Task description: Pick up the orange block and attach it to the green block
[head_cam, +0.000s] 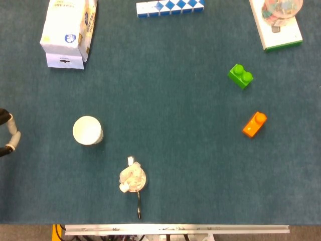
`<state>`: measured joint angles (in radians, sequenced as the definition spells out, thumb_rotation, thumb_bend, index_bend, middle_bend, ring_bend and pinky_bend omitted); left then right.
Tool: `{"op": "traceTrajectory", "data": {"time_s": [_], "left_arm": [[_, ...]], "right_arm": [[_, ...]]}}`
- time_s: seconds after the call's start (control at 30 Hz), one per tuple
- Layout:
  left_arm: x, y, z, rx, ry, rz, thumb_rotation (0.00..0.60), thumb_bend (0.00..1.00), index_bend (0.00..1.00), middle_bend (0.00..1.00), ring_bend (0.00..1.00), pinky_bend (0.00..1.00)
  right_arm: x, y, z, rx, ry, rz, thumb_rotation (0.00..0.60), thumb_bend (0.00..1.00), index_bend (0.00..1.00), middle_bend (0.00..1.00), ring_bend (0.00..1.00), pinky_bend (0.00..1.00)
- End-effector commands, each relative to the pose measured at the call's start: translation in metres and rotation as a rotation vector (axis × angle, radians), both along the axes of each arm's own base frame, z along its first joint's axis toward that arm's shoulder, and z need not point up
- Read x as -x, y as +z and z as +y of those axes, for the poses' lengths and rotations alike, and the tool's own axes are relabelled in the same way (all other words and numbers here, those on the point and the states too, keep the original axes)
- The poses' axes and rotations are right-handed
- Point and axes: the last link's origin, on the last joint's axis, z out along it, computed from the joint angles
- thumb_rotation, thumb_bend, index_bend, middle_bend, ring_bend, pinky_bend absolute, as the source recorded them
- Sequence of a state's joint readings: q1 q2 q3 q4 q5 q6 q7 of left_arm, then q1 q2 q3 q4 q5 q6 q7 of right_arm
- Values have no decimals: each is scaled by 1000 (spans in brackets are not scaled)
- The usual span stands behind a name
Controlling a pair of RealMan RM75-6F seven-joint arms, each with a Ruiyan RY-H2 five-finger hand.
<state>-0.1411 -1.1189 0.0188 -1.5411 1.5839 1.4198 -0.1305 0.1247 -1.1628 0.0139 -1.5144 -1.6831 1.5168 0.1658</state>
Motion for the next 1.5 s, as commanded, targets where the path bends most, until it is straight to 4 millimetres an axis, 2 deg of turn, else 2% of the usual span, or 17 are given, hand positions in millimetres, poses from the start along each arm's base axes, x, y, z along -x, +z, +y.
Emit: {"op": "traceTrajectory", "data": {"time_s": [0.03,0.63,0.87,1.17,1.5], "left_arm": [[1,0,0,4,6,2,600,575,573,506,395,606],[2,3,-2,-5,17,2,600,575,573,506,396,606],[2,3,-2,-5,21,5,600,575,573,506,396,606],[0,5,-5,-3,17,-1,600,575,573,506,396,606],[1,7,-6,2,20,-4,600,575,573,506,396,606]], "right_arm": [[-2,-3,-1,-9,20,-2,600,249,297,236,117,215],[-9,-16,-14,-64,54,67,600,249,325,236,117,215],[-13,-21,-27,-38,20,71,600,248,327,236,117,216],[-32,-38,-48,-65,-68,86,600,248,336,236,117,215],[-53,-54,-62,-121,-18,116,600,249,337,236,117,216]]}}
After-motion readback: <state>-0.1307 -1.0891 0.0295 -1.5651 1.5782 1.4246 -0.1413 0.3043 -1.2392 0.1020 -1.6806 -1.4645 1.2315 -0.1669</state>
